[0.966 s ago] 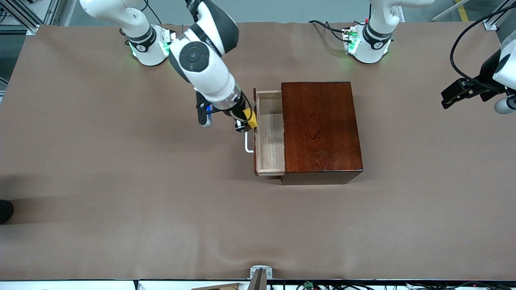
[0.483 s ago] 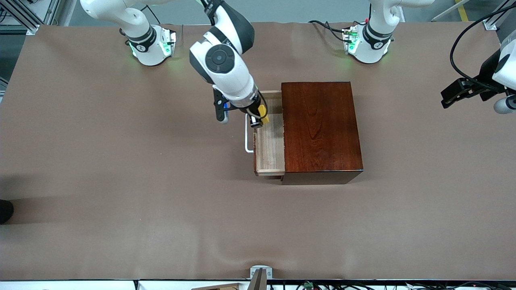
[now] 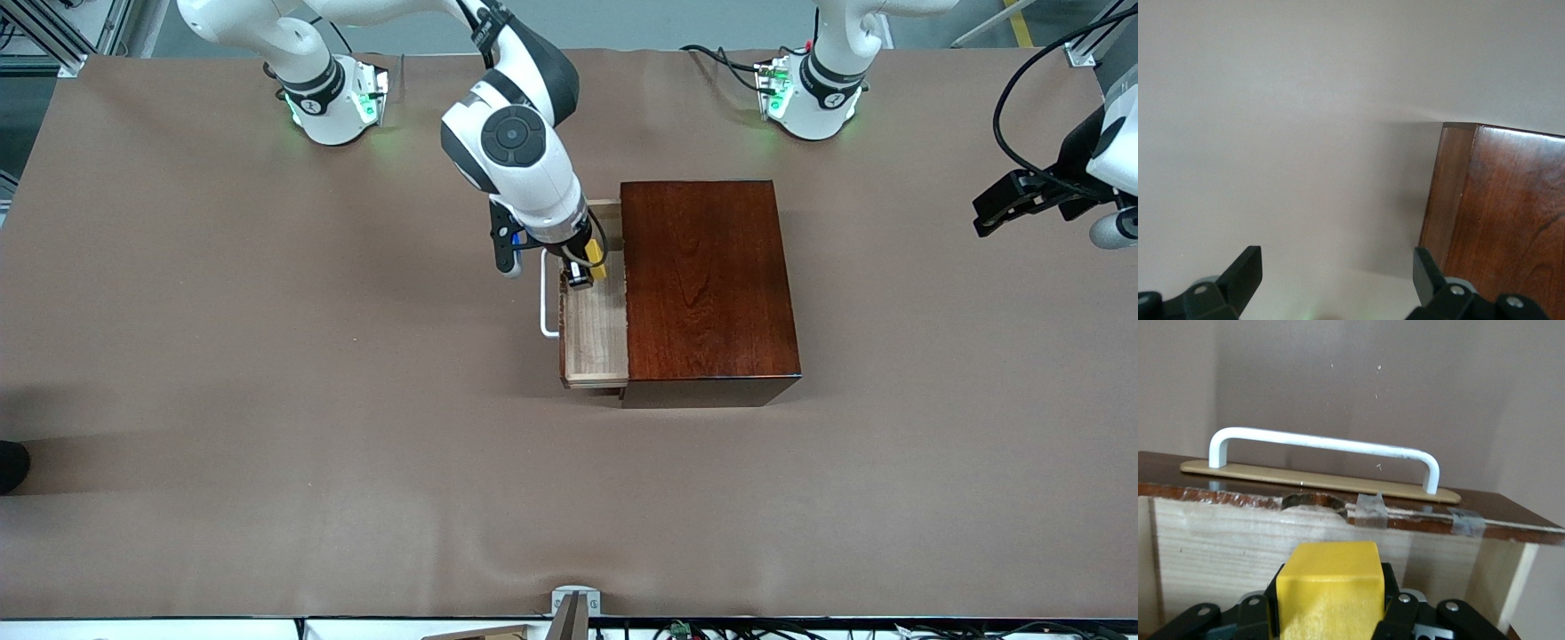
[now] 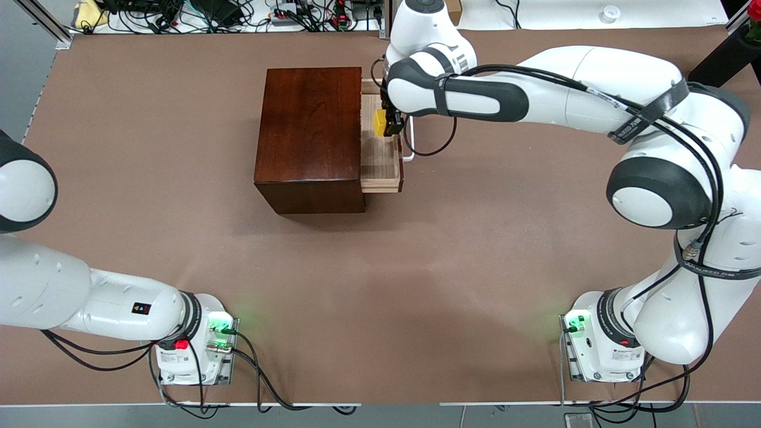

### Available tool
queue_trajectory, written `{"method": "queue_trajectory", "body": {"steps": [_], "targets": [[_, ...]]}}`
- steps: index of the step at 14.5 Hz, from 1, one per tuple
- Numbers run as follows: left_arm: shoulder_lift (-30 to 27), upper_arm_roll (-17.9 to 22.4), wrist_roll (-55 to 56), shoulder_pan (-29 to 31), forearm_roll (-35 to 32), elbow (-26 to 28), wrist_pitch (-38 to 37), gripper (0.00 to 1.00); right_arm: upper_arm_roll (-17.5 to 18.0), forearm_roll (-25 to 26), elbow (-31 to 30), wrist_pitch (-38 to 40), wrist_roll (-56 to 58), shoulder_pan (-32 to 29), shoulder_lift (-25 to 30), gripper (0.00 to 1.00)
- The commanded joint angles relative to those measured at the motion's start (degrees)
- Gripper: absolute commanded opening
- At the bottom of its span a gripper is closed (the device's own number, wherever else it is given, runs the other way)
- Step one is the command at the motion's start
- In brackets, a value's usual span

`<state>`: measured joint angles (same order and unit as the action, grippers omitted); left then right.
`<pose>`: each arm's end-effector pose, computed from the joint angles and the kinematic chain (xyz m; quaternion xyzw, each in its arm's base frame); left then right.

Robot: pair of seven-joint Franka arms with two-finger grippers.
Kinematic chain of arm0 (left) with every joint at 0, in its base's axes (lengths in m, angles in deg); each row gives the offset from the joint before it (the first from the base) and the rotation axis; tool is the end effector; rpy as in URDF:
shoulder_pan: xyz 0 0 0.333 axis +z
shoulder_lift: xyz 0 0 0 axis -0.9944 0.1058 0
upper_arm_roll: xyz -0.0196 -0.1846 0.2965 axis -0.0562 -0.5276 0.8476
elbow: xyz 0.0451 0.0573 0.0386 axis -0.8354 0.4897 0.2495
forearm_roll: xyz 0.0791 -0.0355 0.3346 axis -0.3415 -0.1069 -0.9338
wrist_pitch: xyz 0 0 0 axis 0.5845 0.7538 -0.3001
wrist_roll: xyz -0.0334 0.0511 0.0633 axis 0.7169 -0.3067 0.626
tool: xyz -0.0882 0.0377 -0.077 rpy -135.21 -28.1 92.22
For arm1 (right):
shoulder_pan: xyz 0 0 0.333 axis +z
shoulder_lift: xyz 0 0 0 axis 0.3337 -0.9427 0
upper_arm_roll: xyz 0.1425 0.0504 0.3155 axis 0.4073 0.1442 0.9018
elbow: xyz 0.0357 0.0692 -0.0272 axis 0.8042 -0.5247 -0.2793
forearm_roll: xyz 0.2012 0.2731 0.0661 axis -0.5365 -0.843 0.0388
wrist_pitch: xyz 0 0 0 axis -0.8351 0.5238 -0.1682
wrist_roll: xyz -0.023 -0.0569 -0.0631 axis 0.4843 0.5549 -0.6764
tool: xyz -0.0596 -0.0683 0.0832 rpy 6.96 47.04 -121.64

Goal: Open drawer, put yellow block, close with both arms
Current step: 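Carry the yellow cube with the right gripper over the open drawer, then lower the cube into the drawer and open the right gripper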

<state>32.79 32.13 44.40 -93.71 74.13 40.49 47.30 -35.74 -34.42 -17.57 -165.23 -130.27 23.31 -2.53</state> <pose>0.4994 -0.0394 0.6661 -0.9961 -0.0775 0.0017 0.0420 0.4576 0.4946 0.4071 -0.7555 0.6477 0.0772 0.0608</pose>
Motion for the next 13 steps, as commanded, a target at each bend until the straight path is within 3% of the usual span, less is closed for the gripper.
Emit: {"method": "queue_trajectory", "body": {"steps": [1, 9, 10, 11, 12, 13], "targets": [[-2.06, -0.22, -1.89, 0.64, 0.99, 1.98, -0.2, 1.0, -0.84, 1.99, 2.1, 0.67, -2.27, 1.58, -2.02, 0.13], [-1.89, -0.22, -1.89, 0.12, 0.99, 1.98, -0.2, 1.0, -0.84, 4.62, 2.18, 0.59, -4.2, 2.37, -4.39, 0.17], [-1.8, -0.22, -1.8, 0.03, 0.99, 1.98, -0.2, 1.0, -0.84, 4.8, 2.18, 0.59, -4.29, 2.37, -4.39, 0.35], [-1.71, -0.22, -1.8, -0.06, 0.99, 2.15, -0.11, 1.0, -0.84, 4.8, 2.27, 0.85, -4.38, 2.37, -4.39, 0.73], [-1.71, -0.22, -1.8, -0.06, 0.99, 2.41, -0.11, 1.0, -0.84, 4.89, 2.53, 1.11, -4.38, 2.29, -4.3, 0.96], [-1.62, -0.22, -1.8, -0.06, 0.99, 2.33, -0.11, 1.0, -0.84, 4.89, 3.67, 1.29, -4.21, 2.11, -4.3, 1.0]]}}
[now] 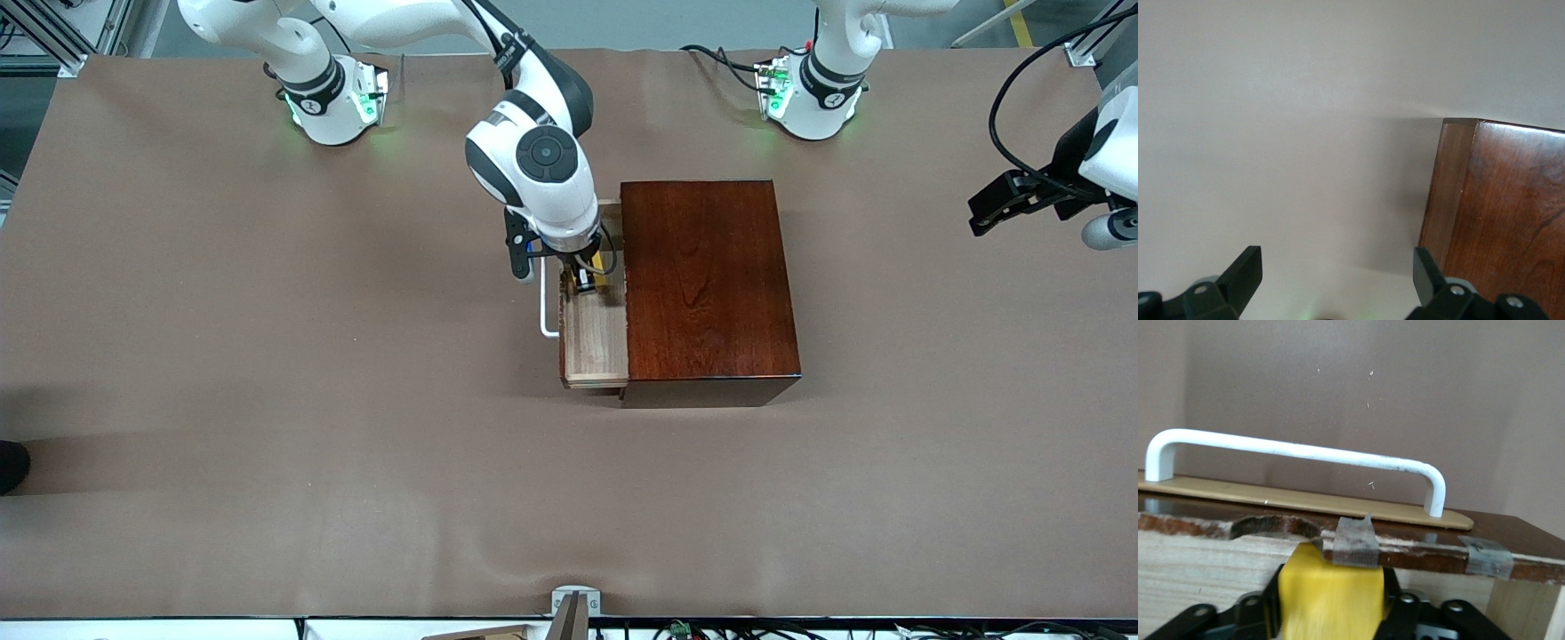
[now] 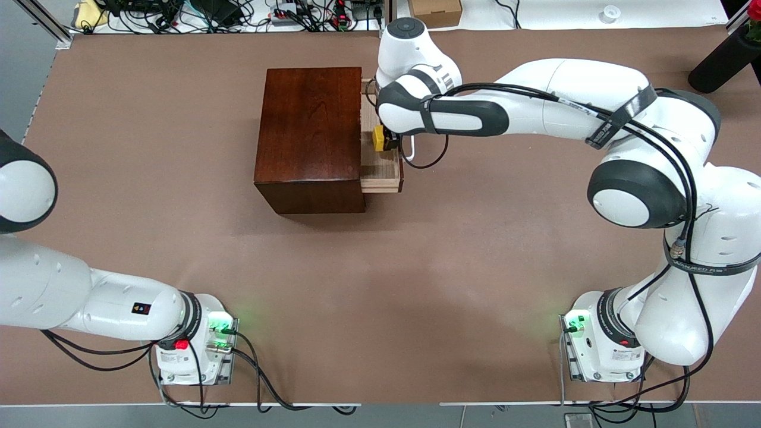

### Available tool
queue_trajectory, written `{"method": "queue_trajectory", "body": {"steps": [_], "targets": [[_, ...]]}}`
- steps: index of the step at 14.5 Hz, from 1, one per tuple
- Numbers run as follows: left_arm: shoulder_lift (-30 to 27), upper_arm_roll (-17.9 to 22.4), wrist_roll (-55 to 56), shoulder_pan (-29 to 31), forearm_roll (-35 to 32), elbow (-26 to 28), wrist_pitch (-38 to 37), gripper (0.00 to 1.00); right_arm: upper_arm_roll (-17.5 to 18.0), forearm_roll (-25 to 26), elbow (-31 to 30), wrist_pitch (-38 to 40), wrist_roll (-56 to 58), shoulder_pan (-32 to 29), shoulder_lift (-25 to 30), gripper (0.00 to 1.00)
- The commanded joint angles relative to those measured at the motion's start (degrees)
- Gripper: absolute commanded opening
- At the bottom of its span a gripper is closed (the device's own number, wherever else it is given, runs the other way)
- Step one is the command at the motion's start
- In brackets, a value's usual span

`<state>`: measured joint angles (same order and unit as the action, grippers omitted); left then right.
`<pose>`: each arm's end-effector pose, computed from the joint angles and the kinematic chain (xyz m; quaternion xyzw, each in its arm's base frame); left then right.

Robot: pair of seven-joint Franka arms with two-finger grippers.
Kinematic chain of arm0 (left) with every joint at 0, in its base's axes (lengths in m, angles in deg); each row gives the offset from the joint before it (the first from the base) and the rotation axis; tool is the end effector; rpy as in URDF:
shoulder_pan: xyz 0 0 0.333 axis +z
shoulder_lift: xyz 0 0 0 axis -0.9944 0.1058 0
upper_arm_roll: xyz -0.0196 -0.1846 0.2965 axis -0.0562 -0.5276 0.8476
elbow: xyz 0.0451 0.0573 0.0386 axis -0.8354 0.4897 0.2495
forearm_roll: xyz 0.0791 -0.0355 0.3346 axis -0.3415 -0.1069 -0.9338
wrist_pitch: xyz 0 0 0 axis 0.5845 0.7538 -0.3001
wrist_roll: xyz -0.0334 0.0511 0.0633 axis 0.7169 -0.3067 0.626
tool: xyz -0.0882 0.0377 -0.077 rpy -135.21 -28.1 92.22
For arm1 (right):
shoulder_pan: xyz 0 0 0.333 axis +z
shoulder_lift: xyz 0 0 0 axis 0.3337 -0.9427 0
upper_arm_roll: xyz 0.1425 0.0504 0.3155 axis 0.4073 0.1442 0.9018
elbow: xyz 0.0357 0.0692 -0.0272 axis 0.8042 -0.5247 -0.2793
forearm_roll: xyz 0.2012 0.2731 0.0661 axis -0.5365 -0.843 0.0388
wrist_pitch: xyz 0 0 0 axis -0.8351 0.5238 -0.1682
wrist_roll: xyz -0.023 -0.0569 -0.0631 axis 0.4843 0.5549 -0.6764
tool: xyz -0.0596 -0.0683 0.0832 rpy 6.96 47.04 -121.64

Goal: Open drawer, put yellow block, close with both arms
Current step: 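Lower the cube into the drawer and open the right gripper, then withdraw the right gripper while the left gripper moves to the drawer front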

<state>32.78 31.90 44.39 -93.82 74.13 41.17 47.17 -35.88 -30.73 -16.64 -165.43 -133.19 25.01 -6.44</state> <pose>0.4986 -0.0423 0.6610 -0.9963 -0.0743 0.0084 0.0433 0.4516 0.5099 0.3678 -0.7596 0.6473 0.0542 0.0327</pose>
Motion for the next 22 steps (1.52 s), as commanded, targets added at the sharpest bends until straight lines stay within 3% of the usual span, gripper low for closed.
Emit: {"method": "queue_trajectory", "body": {"steps": [1, 7, 12, 20, 22], "targets": [[-1.53, -0.34, -1.8, -0.04, 0.99, 1.65, 0.02, 1.0, -0.7, 1.12, 3.88, 1.66, -1.19, -0.11, -0.3, 1.0], [-1.18, -2.62, -0.57, -0.3, 0.99, 1.56, 0.02, 1.0, -0.87, 0.86, 10.37, 9.47, 0.39, -3.62, 0.22, 1.0], [-0.3, -5.08, 1.01, -0.56, 1.08, 1.38, 0.02, 1.0, -0.7, 0.15, 12.15, 15.64, 10.66, -9.69, 3.2, 1.0], [4.35, -12.46, 14.09, -2.84, 3.54, 0.24, 1.24, 1.0, -0.7, -0.11, 12.24, 22.4, 25.86, -17.59, 6.9, 1.0], [7.95, -13.87, 21.72, -5.3, 3.45, -3.08, 1.86, 1.0, -0.35, -0.37, 12.24, 25.56, 30.86, -20.67, 8.56, 1.0]]}}
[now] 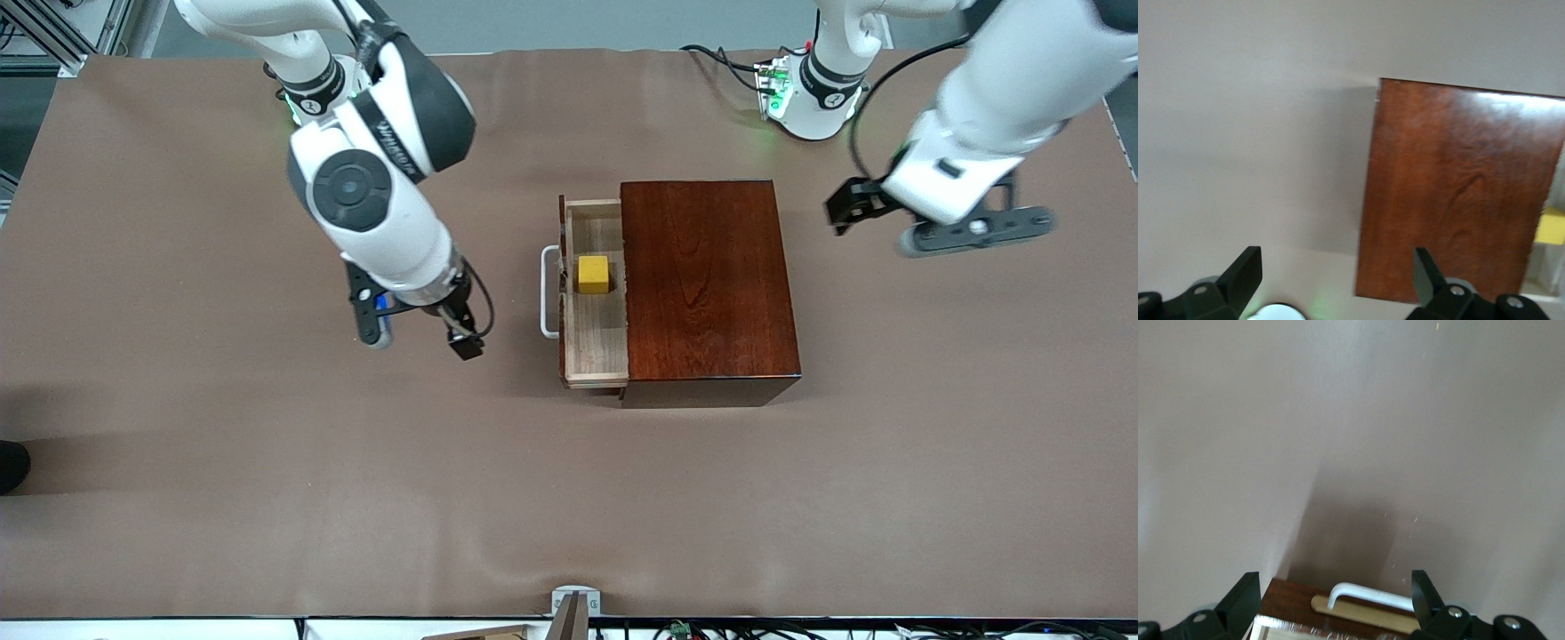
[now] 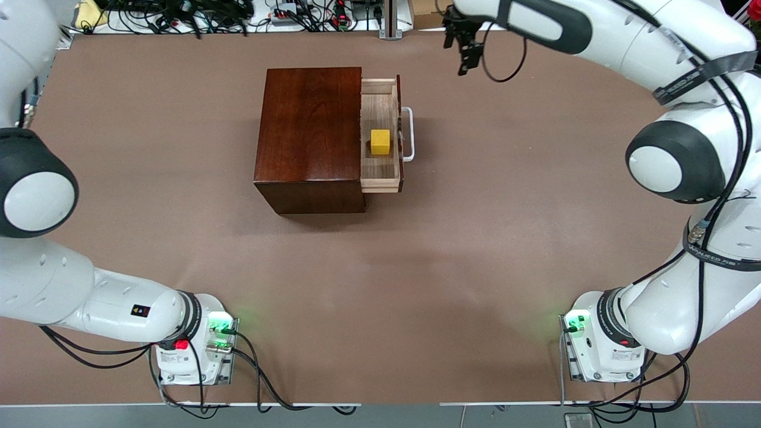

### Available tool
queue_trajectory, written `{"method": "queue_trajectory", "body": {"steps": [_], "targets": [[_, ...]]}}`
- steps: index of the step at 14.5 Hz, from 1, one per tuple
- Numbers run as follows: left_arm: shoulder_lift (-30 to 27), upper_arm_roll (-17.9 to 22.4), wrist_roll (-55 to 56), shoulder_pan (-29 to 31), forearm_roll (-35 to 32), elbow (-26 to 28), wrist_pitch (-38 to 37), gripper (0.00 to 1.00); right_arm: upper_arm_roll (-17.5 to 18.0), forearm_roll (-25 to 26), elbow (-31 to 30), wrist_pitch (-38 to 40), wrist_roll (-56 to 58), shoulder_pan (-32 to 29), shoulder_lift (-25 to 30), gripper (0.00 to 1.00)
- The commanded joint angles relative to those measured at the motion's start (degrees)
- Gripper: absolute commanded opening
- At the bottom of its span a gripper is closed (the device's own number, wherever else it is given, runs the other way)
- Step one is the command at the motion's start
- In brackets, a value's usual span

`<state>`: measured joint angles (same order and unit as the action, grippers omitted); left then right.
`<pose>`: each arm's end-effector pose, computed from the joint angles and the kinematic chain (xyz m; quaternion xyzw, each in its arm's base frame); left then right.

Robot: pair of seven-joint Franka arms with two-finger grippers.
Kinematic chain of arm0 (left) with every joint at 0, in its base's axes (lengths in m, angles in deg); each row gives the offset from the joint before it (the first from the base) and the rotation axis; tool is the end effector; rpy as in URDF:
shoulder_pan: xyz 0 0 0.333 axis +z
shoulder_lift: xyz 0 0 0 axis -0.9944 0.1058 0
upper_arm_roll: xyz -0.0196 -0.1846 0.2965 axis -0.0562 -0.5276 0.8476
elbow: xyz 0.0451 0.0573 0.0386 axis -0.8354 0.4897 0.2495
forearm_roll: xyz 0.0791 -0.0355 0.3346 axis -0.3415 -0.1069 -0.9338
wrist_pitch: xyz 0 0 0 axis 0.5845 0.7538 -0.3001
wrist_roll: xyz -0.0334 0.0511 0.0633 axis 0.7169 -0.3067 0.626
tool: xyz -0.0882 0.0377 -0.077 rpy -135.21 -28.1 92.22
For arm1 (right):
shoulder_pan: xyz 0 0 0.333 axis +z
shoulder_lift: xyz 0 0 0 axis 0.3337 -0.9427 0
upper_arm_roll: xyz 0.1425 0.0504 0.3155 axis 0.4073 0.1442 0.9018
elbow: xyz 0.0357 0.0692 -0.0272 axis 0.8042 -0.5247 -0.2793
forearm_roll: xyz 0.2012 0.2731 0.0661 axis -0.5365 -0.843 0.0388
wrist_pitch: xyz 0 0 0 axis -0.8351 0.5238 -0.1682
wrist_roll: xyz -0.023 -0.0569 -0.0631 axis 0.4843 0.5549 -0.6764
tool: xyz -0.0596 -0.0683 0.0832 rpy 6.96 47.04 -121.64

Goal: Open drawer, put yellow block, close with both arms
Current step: 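Withdraw the right gripper while the left gripper moves to the drawer front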

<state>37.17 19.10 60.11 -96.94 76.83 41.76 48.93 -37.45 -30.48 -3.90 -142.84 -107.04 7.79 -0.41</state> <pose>0.4921 -0.1890 0.6200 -0.9966 -0.0696 0.0346 0.0283 0.5705 0.3322 0.4984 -0.8111 0.5828 0.0464 0.0181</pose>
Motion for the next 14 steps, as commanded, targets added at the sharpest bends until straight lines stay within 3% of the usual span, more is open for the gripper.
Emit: {"method": "queue_trajectory", "body": {"steps": [1, 4, 9, 12, 14], "targets": [[5.23, -1.16, 9.09, -4.02, 0.67, -5.08, 0.36, 1.0, 1.13, -0.98, -0.5, 4.55, 7.44, -4.59, 3.24, 1.0], [9.72, -1.16, 17.26, -8.85, 0.49, -8.07, 3.77, 1.0, 1.13, -1.24, -0.5, 8.5, 15.61, -8.37, 5.35, 1.0], [16.31, -1.25, 34.58, -16.25, 0.66, -10.53, 16.43, 1.0, 1.04, -3.26, 0.03, 13.08, 26.34, -14.17, 6.85, 1.0], [22.54, -0.64, 44.68, -21.16, 0.58, -16.15, 18.19, 1.0, 0.96, -3.53, 0.64, 15.89, 35.38, -17.25, 8.16, 1.0], [25.45, -0.37, 52.16, -23.89, 0.49, -16.69, 23.45, 1.0, 0.78, -3.62, 0.64, 17.21, 41.18, -19.88, 9.22, 1.0]]}}
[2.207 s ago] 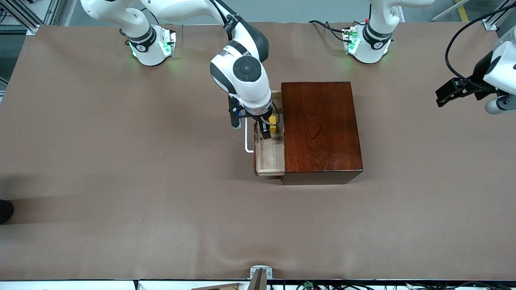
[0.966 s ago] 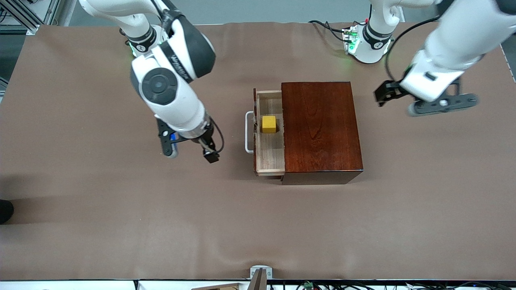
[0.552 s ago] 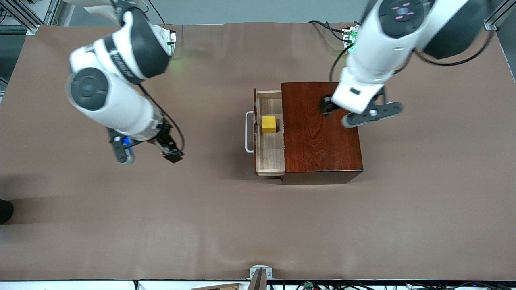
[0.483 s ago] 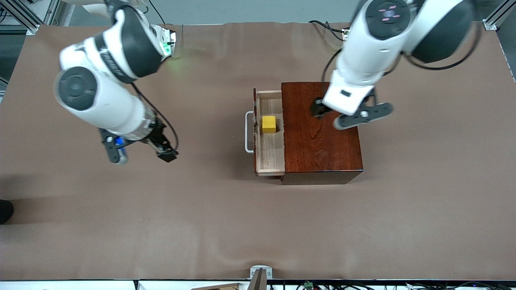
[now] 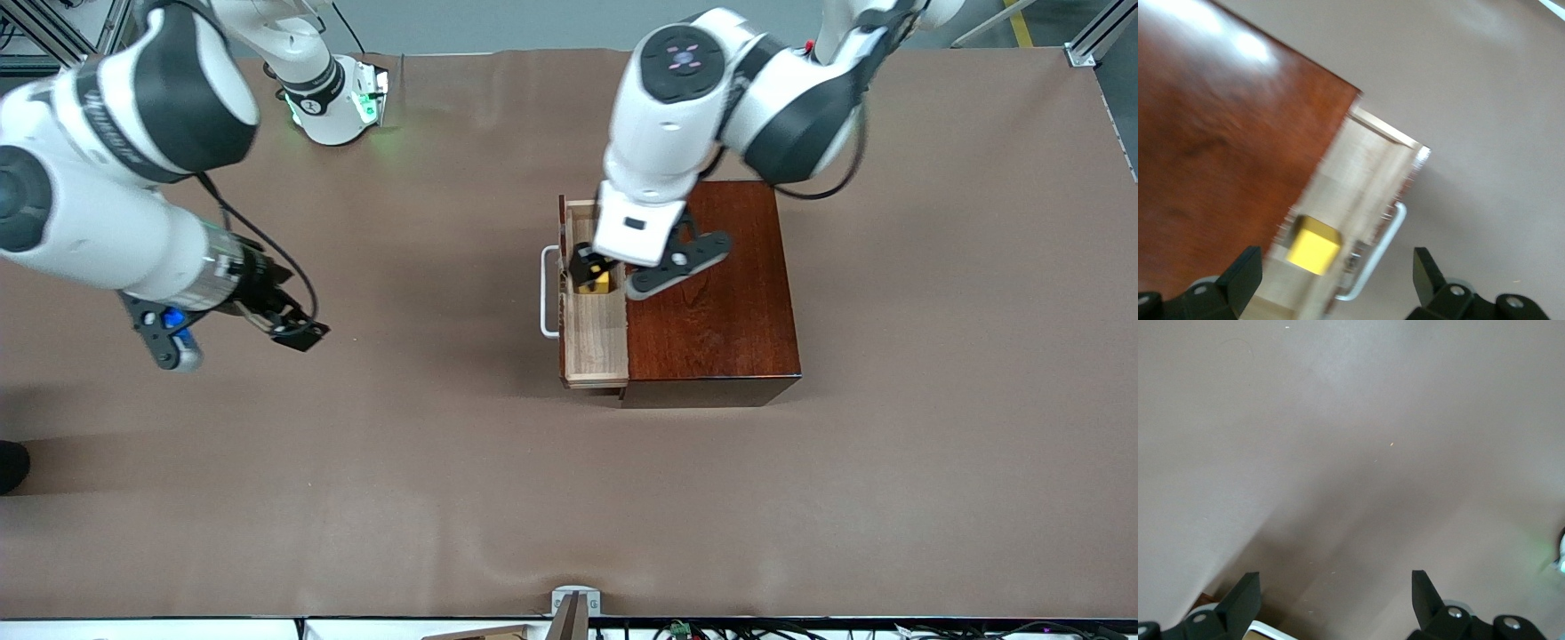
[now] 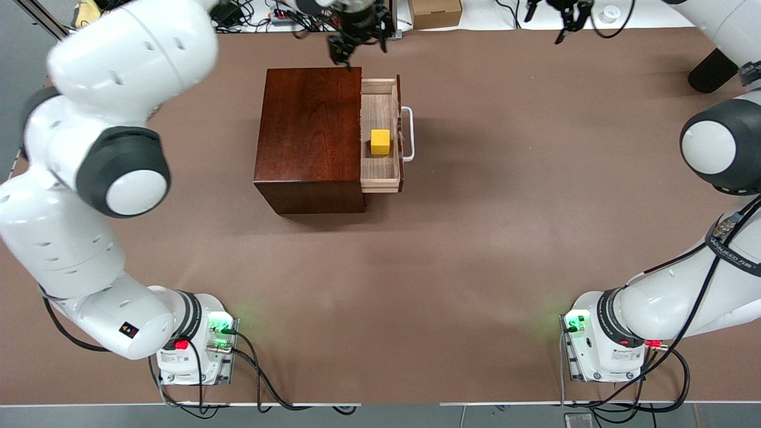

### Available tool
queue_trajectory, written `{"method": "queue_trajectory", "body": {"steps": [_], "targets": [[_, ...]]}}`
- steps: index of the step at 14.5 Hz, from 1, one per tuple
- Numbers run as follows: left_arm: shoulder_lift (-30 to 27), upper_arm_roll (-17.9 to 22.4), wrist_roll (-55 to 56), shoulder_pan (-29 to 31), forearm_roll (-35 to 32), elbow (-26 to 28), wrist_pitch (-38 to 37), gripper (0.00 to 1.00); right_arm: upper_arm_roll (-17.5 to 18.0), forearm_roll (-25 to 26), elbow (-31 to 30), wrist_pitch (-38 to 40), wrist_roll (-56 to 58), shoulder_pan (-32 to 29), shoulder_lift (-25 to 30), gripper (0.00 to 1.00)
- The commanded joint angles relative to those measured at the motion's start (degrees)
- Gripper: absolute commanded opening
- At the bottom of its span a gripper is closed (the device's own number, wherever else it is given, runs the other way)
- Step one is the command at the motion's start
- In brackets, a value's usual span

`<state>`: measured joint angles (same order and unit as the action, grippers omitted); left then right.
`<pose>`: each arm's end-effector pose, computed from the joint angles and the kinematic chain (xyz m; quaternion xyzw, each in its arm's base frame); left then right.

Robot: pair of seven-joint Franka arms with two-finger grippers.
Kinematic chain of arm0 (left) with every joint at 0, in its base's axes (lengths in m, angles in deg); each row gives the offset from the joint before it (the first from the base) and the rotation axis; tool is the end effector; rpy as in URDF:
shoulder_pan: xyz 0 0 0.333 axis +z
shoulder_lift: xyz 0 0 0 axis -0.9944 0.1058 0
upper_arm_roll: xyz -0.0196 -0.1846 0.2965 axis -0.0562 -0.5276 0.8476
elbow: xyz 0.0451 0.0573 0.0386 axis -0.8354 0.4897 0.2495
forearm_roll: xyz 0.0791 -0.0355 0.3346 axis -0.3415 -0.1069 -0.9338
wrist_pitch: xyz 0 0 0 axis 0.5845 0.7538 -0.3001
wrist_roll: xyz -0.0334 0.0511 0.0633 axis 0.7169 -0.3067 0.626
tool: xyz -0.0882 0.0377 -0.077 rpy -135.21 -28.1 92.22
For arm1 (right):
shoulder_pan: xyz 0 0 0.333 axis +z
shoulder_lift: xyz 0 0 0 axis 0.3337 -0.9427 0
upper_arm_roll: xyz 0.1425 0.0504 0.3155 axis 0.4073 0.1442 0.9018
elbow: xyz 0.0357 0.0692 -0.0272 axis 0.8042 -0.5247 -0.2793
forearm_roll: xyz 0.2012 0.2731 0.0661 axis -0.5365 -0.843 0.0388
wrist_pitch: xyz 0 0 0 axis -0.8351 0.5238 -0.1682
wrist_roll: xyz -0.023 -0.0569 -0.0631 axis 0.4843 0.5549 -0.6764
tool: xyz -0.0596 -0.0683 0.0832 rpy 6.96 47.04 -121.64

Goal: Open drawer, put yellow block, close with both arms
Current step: 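Withdraw the right gripper while the left gripper moves to the drawer front, then push the drawer front with the left gripper into the box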

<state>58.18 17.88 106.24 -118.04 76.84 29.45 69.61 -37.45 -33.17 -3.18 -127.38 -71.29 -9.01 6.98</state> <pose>0.5032 -0.4485 0.5264 0.9576 0.2801 0.0131 0.0661 0.5825 0.1490 0.5645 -0.8970 0.4310 0.0969 0.0132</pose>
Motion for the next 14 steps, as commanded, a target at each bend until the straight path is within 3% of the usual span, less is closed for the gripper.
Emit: {"method": "queue_trajectory", "body": {"steps": [1, 3, 6, 10, 14], "targets": [[4.8, 0.94, 8.4, -3.41, 0.48, -4.38, 5.24, 1.0, 0.96, -0.84, -0.08, 2.28, 8.68, -4.49, 2.53, 1.0], [6.99, 1.37, 13.76, -5.43, 0.39, -4.47, 9.81, 1.0, 0.61, -0.66, -0.08, 4.9, 17.46, -5.56, 3.15, 1.0], [9.36, 5.32, 22.2, -10.86, 0.39, -4.56, 15.88, 1.0, 0.7, -0.58, -0.08, 7.99, 27.93, -9.07, 5.34, 1.0], [16.03, 15.24, 31.78, -21.32, 0.48, -5.87, 23.27, 1.0, 0.61, 0.13, -0.6, 9.75, 38.74, -9.78, 8.42, 1.0], [20.97, 17.37, 37.77, -23.89, 0.39, -6.84, 27.23, 1.0, 0.61, 2.06, -3.41, 10.1, 51.39, -10.31, 12.45, 1.0]]}}
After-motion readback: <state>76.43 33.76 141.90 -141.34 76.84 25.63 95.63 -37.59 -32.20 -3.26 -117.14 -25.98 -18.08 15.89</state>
